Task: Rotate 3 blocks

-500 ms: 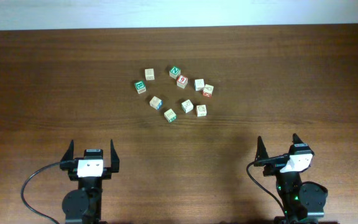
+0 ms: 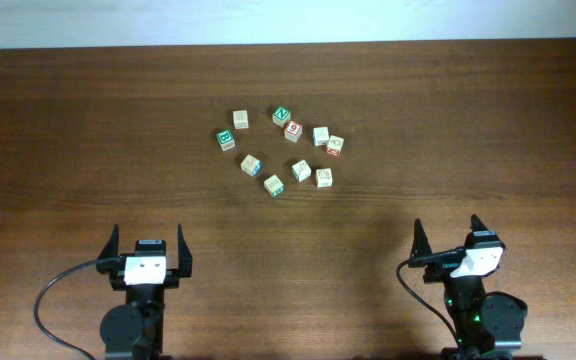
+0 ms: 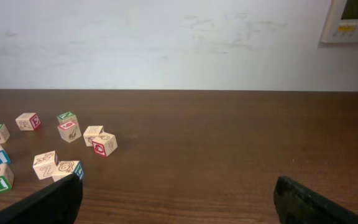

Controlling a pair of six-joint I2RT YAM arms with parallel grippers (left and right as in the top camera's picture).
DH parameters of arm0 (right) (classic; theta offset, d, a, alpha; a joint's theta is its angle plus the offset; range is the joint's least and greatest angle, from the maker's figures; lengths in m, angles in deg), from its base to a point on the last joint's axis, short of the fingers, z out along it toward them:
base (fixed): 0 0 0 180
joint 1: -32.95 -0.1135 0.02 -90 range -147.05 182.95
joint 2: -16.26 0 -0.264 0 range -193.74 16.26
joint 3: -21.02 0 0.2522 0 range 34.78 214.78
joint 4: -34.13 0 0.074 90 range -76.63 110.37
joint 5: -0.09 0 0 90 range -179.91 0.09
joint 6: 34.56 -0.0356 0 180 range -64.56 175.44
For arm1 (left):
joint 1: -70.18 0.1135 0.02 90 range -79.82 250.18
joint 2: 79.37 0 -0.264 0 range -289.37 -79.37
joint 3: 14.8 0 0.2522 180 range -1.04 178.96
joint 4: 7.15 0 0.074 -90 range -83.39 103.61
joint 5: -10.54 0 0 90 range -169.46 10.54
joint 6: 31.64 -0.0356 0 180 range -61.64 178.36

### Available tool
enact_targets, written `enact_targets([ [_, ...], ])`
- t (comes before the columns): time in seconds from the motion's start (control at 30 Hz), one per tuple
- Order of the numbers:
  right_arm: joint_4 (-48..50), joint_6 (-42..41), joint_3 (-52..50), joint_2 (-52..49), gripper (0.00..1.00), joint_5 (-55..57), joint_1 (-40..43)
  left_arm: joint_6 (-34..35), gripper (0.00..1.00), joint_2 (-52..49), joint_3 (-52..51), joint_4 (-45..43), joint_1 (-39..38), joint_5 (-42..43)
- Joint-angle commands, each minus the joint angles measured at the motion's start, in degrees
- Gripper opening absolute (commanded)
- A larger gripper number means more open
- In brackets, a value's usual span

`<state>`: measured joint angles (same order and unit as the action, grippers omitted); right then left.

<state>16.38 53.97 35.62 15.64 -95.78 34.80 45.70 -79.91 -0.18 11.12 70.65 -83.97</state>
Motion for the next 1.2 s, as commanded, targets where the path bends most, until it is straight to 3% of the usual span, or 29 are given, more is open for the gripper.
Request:
enact_targets([
  [0.0, 0.0, 0.0, -0.5, 0.4, 0.98, 0.5, 0.4, -0.9, 0.99, 0.2, -0.3, -0.1, 0.2, 0.4],
  [1.17, 0.0, 0.0, -0.5, 0.4, 0.98, 0.5, 0.4, -0.9, 0.99, 0.2, -0.3, -1.9, 0.2, 3.3],
])
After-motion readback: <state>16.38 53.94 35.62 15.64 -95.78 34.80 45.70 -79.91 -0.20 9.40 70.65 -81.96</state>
